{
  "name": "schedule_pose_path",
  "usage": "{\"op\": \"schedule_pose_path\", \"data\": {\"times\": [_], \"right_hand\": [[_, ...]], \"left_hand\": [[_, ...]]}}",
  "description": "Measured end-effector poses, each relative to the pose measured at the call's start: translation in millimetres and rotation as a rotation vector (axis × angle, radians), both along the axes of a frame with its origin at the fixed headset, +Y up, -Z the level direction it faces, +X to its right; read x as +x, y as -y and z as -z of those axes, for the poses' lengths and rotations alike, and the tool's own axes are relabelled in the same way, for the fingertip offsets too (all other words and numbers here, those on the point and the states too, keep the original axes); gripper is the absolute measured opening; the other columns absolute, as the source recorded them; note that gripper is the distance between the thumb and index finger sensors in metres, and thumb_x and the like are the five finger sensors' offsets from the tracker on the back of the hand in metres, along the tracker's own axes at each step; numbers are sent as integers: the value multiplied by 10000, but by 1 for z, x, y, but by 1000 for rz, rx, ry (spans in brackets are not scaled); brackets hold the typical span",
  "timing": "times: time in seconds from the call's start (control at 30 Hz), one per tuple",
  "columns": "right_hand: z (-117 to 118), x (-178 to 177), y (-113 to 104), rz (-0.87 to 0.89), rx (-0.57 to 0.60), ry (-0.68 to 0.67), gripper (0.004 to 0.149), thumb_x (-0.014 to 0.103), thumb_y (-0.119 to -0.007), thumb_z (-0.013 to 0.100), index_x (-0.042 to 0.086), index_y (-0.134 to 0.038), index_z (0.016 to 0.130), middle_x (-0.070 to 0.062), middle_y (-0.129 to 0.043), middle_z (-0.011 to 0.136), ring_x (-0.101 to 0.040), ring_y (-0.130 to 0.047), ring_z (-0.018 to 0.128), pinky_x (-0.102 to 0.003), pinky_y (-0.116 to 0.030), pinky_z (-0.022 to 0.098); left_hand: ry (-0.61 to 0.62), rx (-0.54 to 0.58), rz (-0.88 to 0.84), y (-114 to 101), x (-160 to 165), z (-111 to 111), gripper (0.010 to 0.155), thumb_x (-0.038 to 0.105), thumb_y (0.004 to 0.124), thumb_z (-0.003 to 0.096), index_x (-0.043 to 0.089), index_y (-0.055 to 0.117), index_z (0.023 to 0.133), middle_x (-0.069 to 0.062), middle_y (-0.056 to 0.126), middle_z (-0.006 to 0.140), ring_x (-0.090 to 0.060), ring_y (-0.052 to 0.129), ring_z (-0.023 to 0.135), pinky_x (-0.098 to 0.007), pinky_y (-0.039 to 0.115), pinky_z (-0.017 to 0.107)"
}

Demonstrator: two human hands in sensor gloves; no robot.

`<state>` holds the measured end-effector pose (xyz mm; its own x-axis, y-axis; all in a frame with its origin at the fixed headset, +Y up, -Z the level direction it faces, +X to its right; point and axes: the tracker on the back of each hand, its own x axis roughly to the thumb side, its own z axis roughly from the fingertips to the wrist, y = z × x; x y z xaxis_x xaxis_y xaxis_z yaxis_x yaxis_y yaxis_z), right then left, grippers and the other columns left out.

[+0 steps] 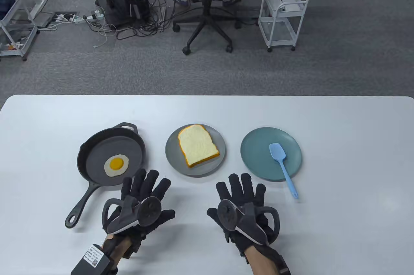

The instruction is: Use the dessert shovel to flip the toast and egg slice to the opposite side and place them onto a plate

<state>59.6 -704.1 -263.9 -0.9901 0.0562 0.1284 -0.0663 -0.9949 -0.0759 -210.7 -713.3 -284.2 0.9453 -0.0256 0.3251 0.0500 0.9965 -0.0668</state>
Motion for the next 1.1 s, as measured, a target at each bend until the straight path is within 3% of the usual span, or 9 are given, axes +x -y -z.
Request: {"op": "schedule_pose_path", "data": {"times": [0.43,0.6,0.9,1.1], "right_hand": [[2,2,0,9,-17,10,829,726,-591,377,320,-555,1099,-80,-459,1278,-425,-349,1151,-721,-320,740],[1,2,1,15,-28,10,834,726,-592,377,316,-549,1102,-82,-457,1278,-424,-346,1152,-721,-319,741],[3,6,3,24,-48,51,840,726,-593,375,310,-546,1103,-90,-461,1277,-424,-348,1152,-718,-328,743],[3,10,4,25,-56,67,839,728,-591,379,308,-544,1105,-91,-471,1274,-428,-361,1149,-716,-337,743]], "left_hand": [[-27,-17,6,-3,-5,1,935,798,487,323,378,285,1133,-81,210,1256,-468,186,1148,-685,229,795],[-68,-30,-29,-7,-20,6,969,791,496,324,309,305,1141,-119,220,1252,-467,196,1148,-685,239,794],[-280,8,-97,-15,-74,17,967,783,509,328,299,302,1139,-143,180,1237,-495,195,1133,-685,256,791],[-430,-48,-145,-9,-113,20,975,778,517,334,287,267,1138,-148,163,1232,-496,187,1129,-680,253,792]]}}
